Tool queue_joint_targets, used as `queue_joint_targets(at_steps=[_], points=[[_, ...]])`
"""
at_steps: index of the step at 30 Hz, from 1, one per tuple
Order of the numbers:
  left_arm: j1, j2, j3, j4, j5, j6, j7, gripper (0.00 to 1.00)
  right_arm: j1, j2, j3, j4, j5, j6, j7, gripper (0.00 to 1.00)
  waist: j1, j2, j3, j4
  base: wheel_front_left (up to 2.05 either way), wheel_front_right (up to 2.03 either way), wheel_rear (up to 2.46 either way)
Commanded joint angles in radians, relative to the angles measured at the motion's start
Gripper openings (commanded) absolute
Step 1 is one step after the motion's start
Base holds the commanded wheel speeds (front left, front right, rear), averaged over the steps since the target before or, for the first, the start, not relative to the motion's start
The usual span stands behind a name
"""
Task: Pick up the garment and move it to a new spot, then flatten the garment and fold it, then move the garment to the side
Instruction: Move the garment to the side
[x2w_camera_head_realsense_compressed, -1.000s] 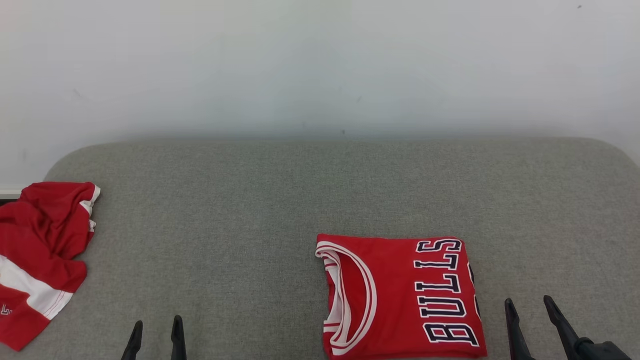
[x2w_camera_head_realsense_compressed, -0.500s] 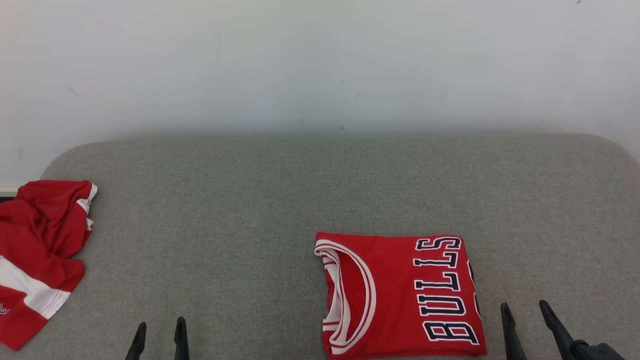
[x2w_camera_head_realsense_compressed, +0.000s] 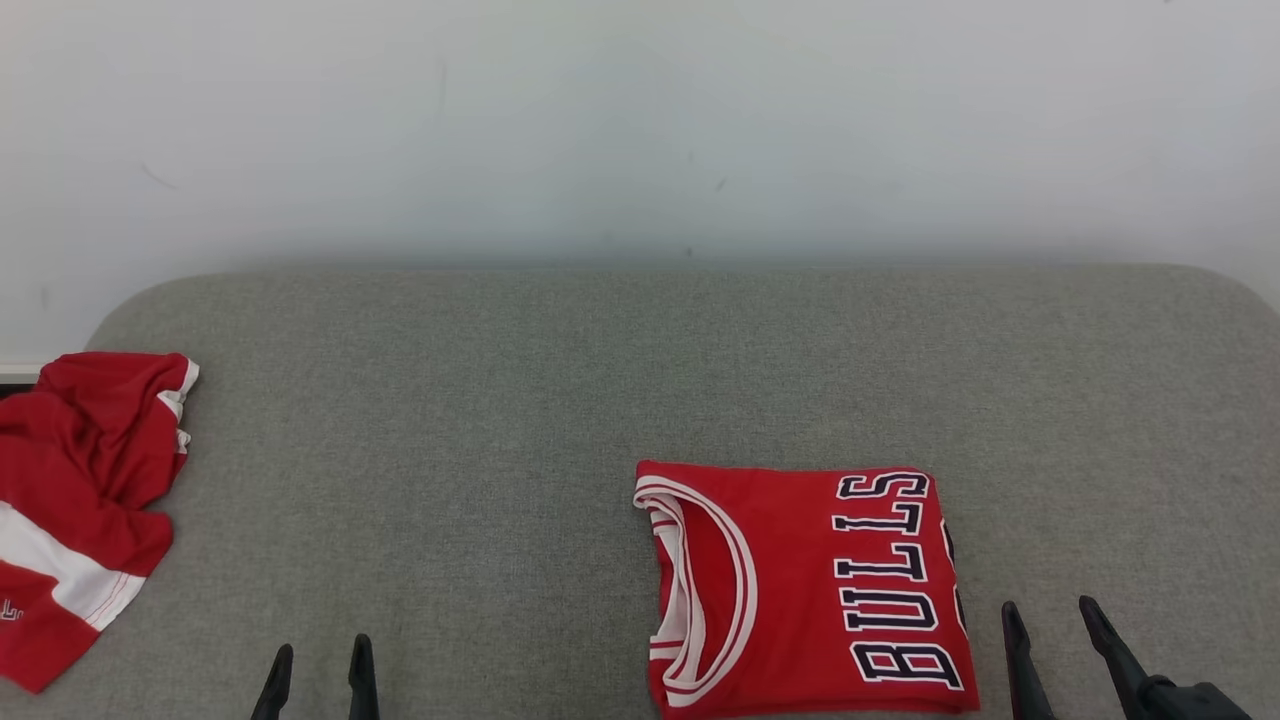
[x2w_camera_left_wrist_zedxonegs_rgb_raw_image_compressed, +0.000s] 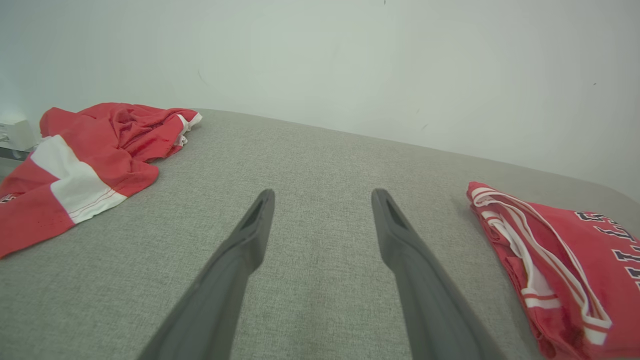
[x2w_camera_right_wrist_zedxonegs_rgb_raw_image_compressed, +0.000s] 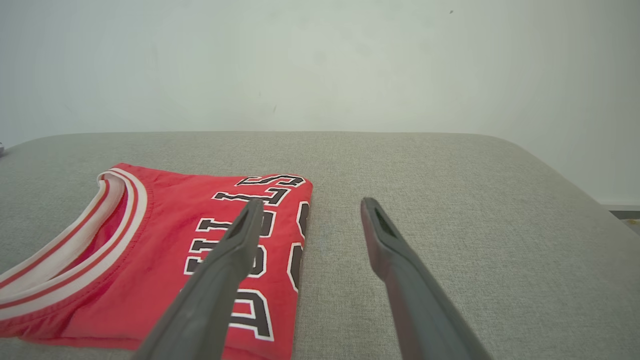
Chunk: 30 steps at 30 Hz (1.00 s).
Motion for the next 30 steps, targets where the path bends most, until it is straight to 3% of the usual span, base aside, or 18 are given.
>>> queue_joint_targets(at_steps=[1,9,16,20,30], points=[[0.004,-0.001,0.0,0.002,-0.001,-0.005,-0.003,1.0,-0.007,0.0,-0.001,-0.004,-0.003,-0.002,-0.001,1.0,0.0,0.0,0.001,0.002,0.0,0.0,0.0],[0.003,-0.001,-0.005,0.0,-0.015,-0.003,-0.003,1.0,-0.037,-0.019,0.013,-0.038,0.031,-0.002,0.07,1.0,0.0,0.0,0.01,0.008,0.0,0.0,0.0],[-0.015,-0.001,-0.014,-0.01,-0.026,0.007,-0.003,1.0,-0.131,-0.01,-0.046,-0.068,0.108,-0.002,0.429,1.0,0.0,0.0,0.048,0.021,0.0,0.0,0.0],[-0.043,-0.001,-0.031,-0.014,-0.032,0.009,-0.003,1.0,-0.209,0.011,-0.092,-0.059,0.094,-0.002,0.667,1.0,0.0,0.0,0.098,0.043,0.0,0.0,0.0],[-0.097,-0.001,-0.053,-0.013,-0.045,0.018,-0.003,1.0,-0.294,0.044,-0.127,0.007,0.077,-0.002,0.882,1.0,0.0,0.0,0.188,0.098,0.0,0.0,0.0]])
